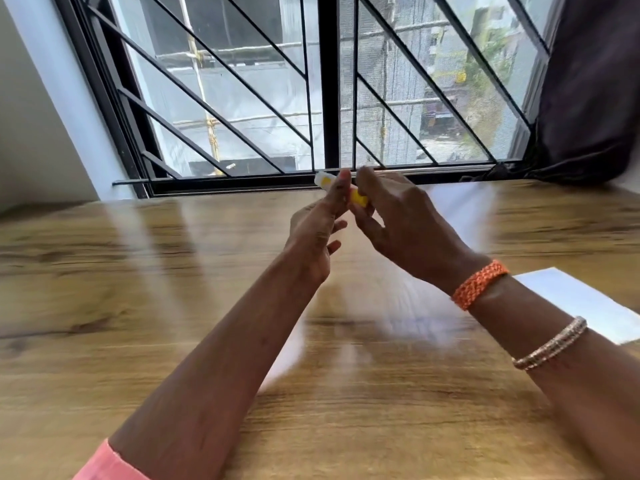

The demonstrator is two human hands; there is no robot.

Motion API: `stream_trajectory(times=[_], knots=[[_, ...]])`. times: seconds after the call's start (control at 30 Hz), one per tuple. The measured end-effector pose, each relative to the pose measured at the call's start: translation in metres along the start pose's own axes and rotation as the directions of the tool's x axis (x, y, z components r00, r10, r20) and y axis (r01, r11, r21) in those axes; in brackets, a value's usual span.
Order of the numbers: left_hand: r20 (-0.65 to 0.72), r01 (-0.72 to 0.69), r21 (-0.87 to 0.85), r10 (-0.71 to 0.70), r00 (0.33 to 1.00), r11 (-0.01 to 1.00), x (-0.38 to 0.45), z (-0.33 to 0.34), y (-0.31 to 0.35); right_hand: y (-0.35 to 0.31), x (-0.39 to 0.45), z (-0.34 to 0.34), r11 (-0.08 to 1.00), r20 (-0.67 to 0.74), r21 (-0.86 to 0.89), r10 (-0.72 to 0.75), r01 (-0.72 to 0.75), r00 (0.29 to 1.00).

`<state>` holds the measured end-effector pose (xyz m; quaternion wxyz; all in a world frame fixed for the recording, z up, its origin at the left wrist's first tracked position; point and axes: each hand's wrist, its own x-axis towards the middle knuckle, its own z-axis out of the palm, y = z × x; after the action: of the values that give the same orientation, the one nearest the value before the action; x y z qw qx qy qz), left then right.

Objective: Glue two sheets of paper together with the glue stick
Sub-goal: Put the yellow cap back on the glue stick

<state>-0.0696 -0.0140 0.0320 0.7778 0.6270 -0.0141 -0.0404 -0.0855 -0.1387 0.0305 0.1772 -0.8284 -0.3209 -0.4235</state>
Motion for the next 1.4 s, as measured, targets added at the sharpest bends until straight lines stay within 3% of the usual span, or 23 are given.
stream_trajectory(times=[0.07, 0.13, 0.2, 0.27, 0.33, 0.4, 0.43, 0.5, 0.57, 0.67, 0.77, 0.8, 0.87, 0.9, 0.97, 1.03, 1.07, 1.13, 1.17, 1.2, 1.3, 1.37, 1.4], knots=[[0.057, 0.007, -0.035, -0.006, 0.998, 0.999, 0.000, 0.000, 0.000, -0.001, 0.001, 0.002, 0.984, -0.040, 0.120, 0.135, -0.129, 0.990], [0.117, -0.006, -0.093, 0.017, 0.993, 0.996, 0.001, 0.001, 0.002, -0.006, 0.006, 0.000, 0.833, -0.046, 0.408, 0.427, -0.373, 0.903], [0.179, -0.009, -0.162, 0.038, 0.983, 0.987, 0.001, 0.002, 0.005, -0.009, 0.013, -0.005, 0.439, 0.148, 0.736, 0.640, -0.516, 0.754], [0.241, -0.008, -0.202, 0.058, 0.969, 0.979, 0.000, 0.003, 0.006, -0.008, 0.015, -0.010, -0.016, 0.424, 0.847, 0.623, -0.532, 0.657], [0.228, -0.020, -0.209, 0.069, 0.971, 0.978, -0.001, 0.004, 0.006, -0.007, 0.014, -0.013, -0.216, 0.546, 0.823, 0.556, -0.525, 0.627], [0.168, -0.051, -0.160, 0.078, 0.983, 0.986, 0.000, 0.004, 0.004, -0.008, 0.013, -0.008, -0.104, 0.490, 0.835, 0.589, -0.540, 0.643], [0.142, -0.051, -0.130, 0.070, 0.987, 0.990, 0.000, 0.004, 0.003, -0.008, 0.010, -0.005, 0.147, 0.357, 0.822, 0.619, -0.550, 0.699], [0.101, -0.024, -0.105, 0.035, 0.994, 0.994, 0.001, 0.002, 0.001, -0.005, 0.004, -0.001, 0.795, 0.012, 0.461, 0.438, -0.393, 0.899], [0.077, 0.003, -0.113, 0.006, 0.997, 0.994, 0.001, 0.002, 0.000, -0.002, 0.001, 0.001, 0.983, -0.074, 0.127, 0.143, -0.133, 0.987], [0.049, 0.014, -0.123, -0.008, 0.999, 0.992, -0.002, 0.003, 0.000, 0.000, 0.001, 0.001, 1.000, -0.083, 0.019, 0.027, -0.025, 0.996], [0.083, 0.008, -0.169, 0.007, 0.996, 0.986, -0.001, 0.005, 0.000, -0.003, 0.002, 0.002, 0.952, -0.082, 0.218, 0.235, -0.213, 0.968], [0.118, 0.001, -0.200, 0.023, 0.993, 0.980, -0.001, 0.005, 0.001, -0.006, 0.004, 0.001, 0.837, -0.032, 0.421, 0.400, -0.351, 0.916], [0.182, -0.010, -0.272, 0.062, 0.981, 0.962, -0.002, 0.004, 0.006, -0.013, 0.012, -0.004, 0.250, 0.266, 0.817, 0.636, -0.520, 0.724], [0.206, -0.015, -0.294, 0.078, 0.975, 0.956, -0.002, 0.004, 0.008, -0.013, 0.014, -0.006, -0.048, 0.427, 0.854, 0.632, -0.518, 0.646], [0.220, -0.026, -0.301, 0.096, 0.971, 0.953, -0.003, 0.003, 0.010, -0.011, 0.014, -0.008, -0.289, 0.560, 0.820, 0.585, -0.494, 0.587], [0.167, -0.063, -0.262, 0.109, 0.980, 0.963, -0.002, 0.002, 0.008, -0.011, 0.014, -0.006, -0.212, 0.508, 0.845, 0.601, -0.490, 0.617], [0.111, -0.080, -0.226, 0.107, 0.988, 0.971, -0.001, 0.003, 0.008, -0.012, 0.013, -0.005, -0.014, 0.393, 0.869, 0.629, -0.495, 0.671], [-0.030, -0.087, -0.131, 0.084, 0.996, 0.988, -0.002, 0.004, 0.006, -0.007, 0.006, 0.001, 0.679, 0.004, 0.629, 0.484, -0.378, 0.875], [-0.084, -0.077, -0.096, 0.069, 0.994, 0.992, -0.003, 0.005, 0.005, -0.004, 0.004, 0.004, 0.900, -0.096, 0.371, 0.283, -0.230, 0.954], [-0.116, -0.063, -0.087, 0.053, 0.992, 0.994, -0.005, 0.006, 0.003, -0.001, 0.002, 0.006, 0.981, -0.118, 0.174, 0.106, -0.084, 0.987], [-0.100, -0.036, -0.117, 0.025, 0.995, 0.992, -0.006, 0.006, 0.001, -0.002, 0.000, 0.007, 0.995, -0.121, 0.096, 0.044, -0.033, 0.992], [-0.018, -0.029, -0.151, 0.027, 0.999, 0.988, -0.004, 0.006, 0.001, -0.006, 0.005, 0.004, 0.864, -0.098, 0.410, 0.362, -0.293, 0.927], [0.016, -0.024, -0.177, 0.028, 0.999, 0.984, -0.003, 0.006, 0.003, -0.008, 0.009, 0.002, 0.669, -0.010, 0.617, 0.532, -0.413, 0.847]])
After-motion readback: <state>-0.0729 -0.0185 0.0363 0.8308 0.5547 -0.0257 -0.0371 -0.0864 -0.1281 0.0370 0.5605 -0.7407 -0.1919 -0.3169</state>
